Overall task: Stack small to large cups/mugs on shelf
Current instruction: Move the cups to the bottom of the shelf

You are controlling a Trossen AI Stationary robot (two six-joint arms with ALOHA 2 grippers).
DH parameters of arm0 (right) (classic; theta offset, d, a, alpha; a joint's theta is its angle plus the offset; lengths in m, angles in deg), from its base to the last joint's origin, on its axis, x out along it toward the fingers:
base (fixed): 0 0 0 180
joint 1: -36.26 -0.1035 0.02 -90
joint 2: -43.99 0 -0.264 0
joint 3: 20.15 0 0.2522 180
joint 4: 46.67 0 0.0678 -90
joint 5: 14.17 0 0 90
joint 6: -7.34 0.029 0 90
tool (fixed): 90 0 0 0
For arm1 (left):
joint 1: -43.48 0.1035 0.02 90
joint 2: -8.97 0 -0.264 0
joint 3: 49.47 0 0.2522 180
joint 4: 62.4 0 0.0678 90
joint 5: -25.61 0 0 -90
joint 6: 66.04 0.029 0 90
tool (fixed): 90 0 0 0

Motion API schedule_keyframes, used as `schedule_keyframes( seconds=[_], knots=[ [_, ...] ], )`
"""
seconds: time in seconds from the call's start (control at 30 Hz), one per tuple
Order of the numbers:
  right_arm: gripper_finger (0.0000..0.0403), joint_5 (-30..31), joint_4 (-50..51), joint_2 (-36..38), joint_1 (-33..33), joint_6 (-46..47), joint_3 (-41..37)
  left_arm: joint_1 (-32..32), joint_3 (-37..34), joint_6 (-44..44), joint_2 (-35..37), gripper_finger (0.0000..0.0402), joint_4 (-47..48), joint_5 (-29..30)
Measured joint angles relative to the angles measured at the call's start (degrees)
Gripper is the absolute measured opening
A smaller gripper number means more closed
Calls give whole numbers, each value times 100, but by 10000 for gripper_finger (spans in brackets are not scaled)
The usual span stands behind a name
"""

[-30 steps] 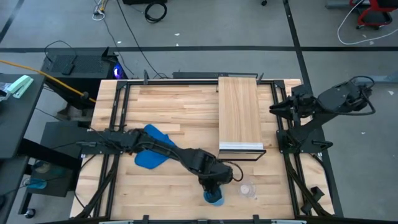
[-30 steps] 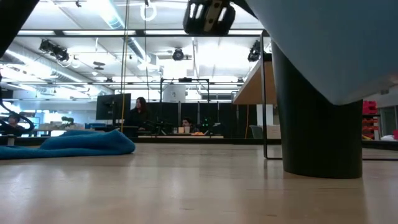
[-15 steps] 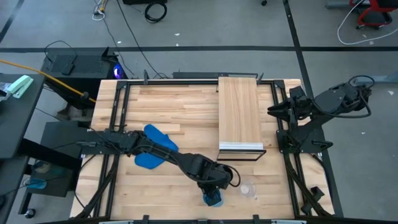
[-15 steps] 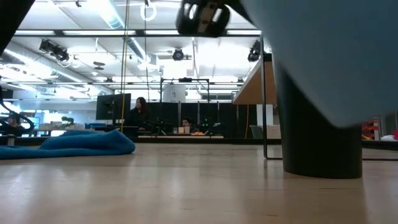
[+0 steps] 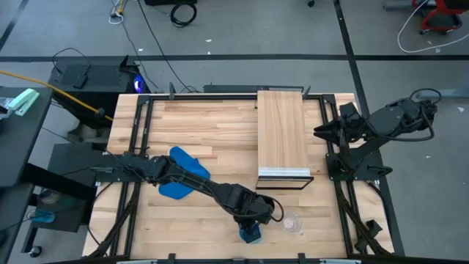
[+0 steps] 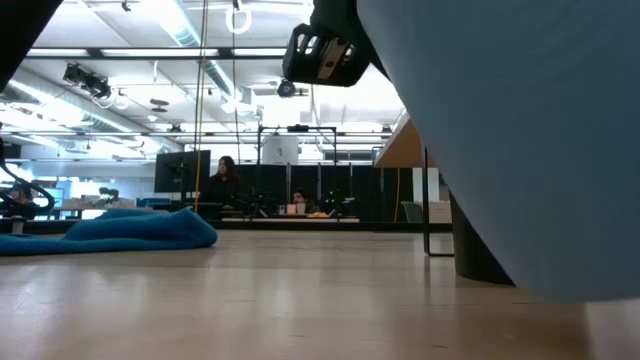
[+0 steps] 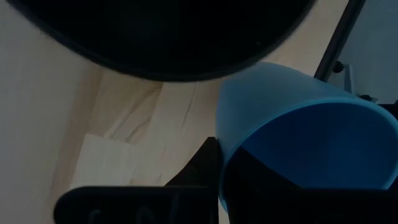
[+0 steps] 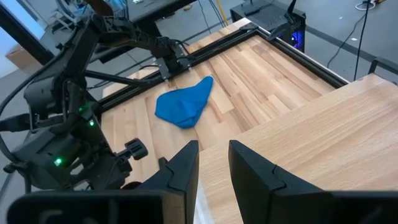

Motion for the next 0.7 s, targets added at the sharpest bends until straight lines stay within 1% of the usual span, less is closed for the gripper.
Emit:
schedule_keyframes(
  seconds=[0.3,0.43,0.7],
  knots=[
    [95,0,-4,-70,0,1,0,-22,0,9,-109,15,-213,-85],
    [95,-2,-4,-99,0,86,0,-20,2,155,-109,19,-334,-124],
    [96,-1,-2,-104,0,136,0,-16,2,162,-109,52,-611,-140]
  ],
)
